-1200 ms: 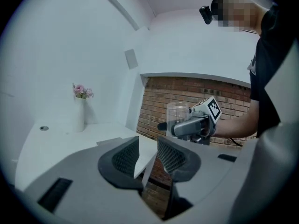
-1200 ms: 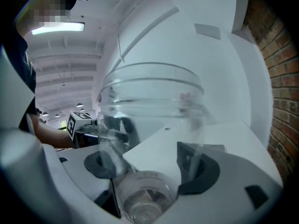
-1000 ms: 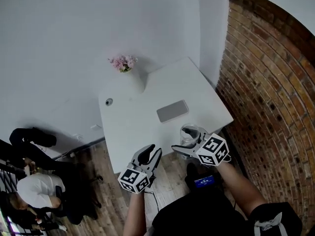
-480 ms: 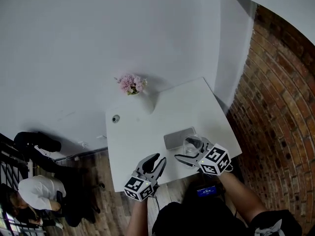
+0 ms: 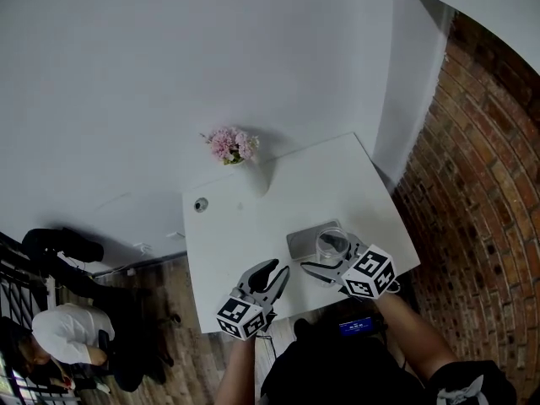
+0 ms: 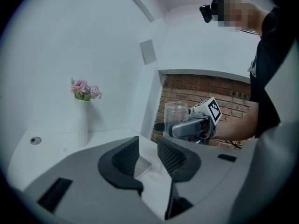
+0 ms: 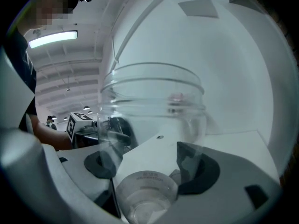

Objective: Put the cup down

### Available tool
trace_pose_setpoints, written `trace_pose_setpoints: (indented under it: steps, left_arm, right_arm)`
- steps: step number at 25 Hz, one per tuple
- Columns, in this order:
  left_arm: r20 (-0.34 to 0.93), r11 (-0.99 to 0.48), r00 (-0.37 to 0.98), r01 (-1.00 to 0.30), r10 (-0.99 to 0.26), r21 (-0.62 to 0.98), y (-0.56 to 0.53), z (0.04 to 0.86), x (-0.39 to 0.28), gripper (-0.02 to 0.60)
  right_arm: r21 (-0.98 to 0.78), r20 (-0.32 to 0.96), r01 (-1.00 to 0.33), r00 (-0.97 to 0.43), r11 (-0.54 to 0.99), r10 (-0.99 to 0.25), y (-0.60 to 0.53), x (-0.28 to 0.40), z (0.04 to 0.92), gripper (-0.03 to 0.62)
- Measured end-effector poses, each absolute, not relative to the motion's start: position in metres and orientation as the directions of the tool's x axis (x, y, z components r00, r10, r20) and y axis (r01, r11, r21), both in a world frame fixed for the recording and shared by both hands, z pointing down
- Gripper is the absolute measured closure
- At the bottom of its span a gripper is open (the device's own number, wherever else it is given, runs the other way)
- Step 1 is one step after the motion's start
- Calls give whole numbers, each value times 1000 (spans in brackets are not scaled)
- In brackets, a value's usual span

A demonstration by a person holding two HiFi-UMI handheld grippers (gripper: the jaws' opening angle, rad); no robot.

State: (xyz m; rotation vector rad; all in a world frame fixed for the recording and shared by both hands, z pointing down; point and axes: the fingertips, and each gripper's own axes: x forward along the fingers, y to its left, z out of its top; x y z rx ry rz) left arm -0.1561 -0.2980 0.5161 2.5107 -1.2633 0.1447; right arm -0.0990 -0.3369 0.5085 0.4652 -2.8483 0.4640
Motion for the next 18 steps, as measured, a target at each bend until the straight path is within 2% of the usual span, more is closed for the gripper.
trace_pose_setpoints:
  steps: [8,18]
  left_arm:
    - [216,-602,647,-761,-731,242,-307,514,-160,466]
    - [209,-602,649,-759,-732,248,-302,515,-167,466]
  right_arm:
    - [-255,269,-387,-909,886,-319,-340,-104,503,226]
    - [-253,281,-391,-905,885,-319,-335,-111,505,224]
